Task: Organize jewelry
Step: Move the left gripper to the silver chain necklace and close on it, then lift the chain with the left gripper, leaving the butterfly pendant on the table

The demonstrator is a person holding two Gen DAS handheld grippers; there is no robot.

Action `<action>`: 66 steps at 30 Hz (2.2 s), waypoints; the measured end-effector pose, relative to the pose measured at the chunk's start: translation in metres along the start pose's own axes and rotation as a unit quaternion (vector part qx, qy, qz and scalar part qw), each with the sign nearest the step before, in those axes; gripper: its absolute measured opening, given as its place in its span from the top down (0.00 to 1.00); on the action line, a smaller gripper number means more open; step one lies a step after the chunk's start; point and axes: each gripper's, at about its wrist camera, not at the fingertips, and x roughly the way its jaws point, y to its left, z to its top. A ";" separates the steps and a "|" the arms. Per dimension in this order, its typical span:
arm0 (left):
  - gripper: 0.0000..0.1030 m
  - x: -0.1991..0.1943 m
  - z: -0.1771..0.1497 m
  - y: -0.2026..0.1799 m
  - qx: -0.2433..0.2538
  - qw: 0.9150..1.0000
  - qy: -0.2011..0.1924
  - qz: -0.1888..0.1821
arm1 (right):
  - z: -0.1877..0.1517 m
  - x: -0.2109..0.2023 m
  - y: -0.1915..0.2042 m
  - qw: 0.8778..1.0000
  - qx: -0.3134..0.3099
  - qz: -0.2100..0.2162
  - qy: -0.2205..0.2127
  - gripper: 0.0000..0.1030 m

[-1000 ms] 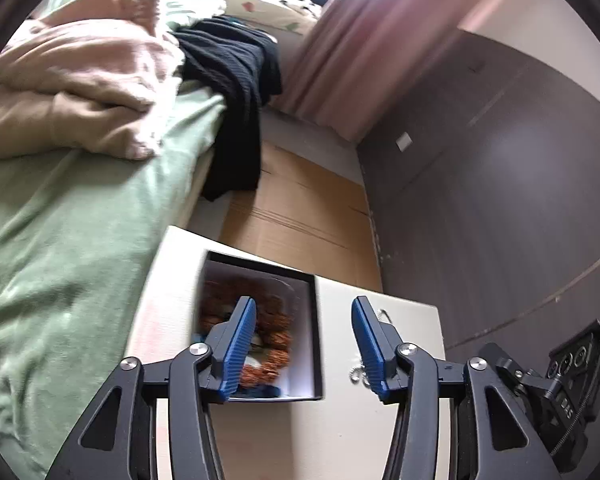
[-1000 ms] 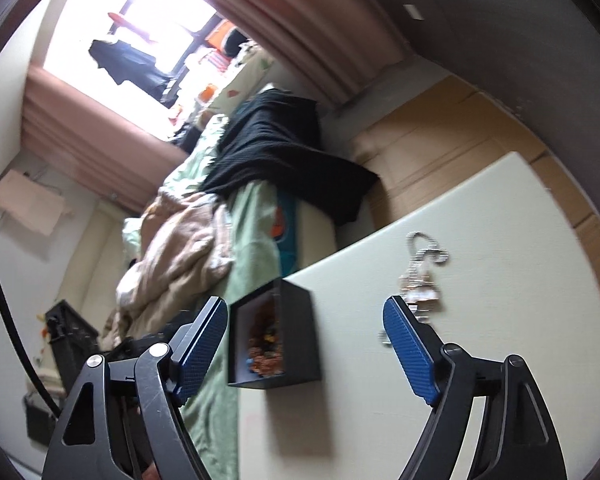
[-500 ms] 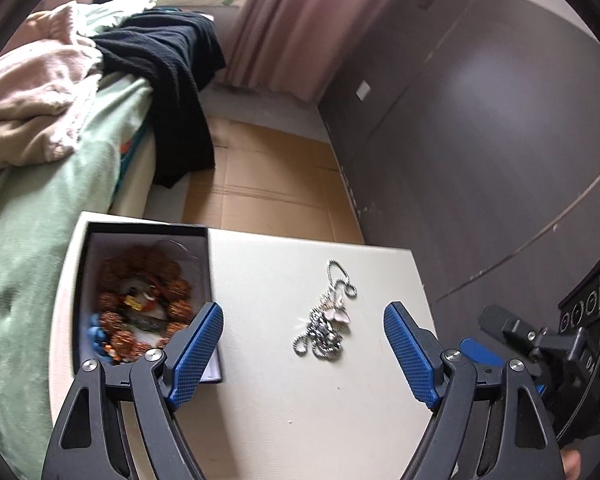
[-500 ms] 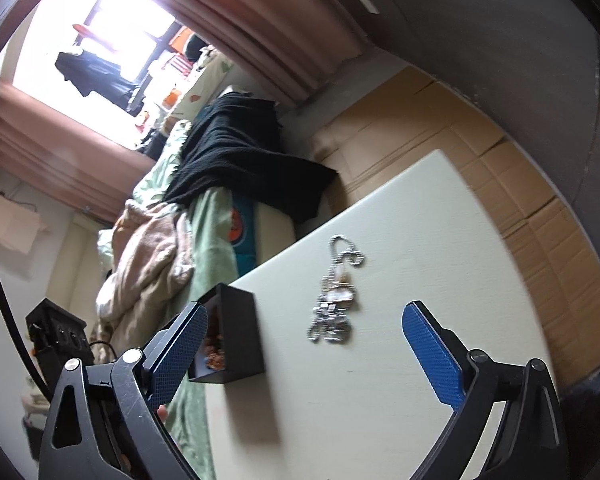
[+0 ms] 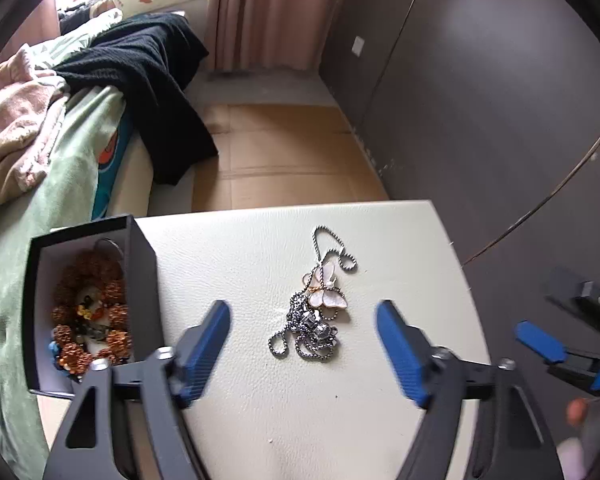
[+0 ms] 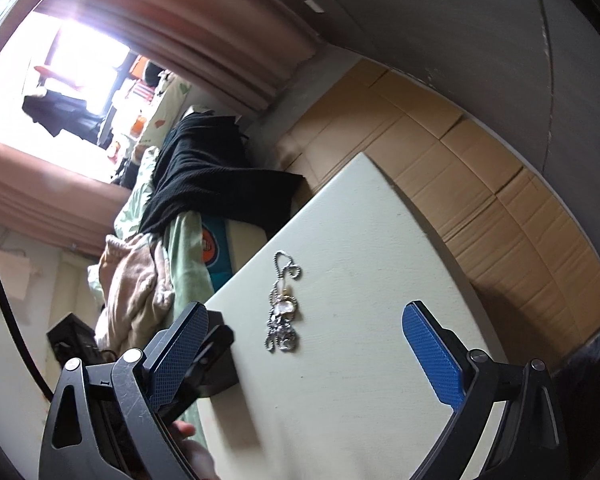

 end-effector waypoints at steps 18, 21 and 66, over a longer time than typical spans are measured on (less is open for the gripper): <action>0.47 0.057 -0.010 -0.021 0.056 0.996 0.033 0.066 | 0.006 0.002 -0.007 1.000 0.006 -0.016 0.006 0.04; 0.58 0.053 -0.013 -0.019 0.058 0.995 0.033 0.067 | 0.007 0.004 -0.007 1.000 0.007 -0.015 0.009 0.04; 0.85 -0.177 0.031 0.010 0.036 0.986 -0.157 -0.045 | -0.009 0.048 0.027 0.997 -0.049 -0.016 0.063 0.09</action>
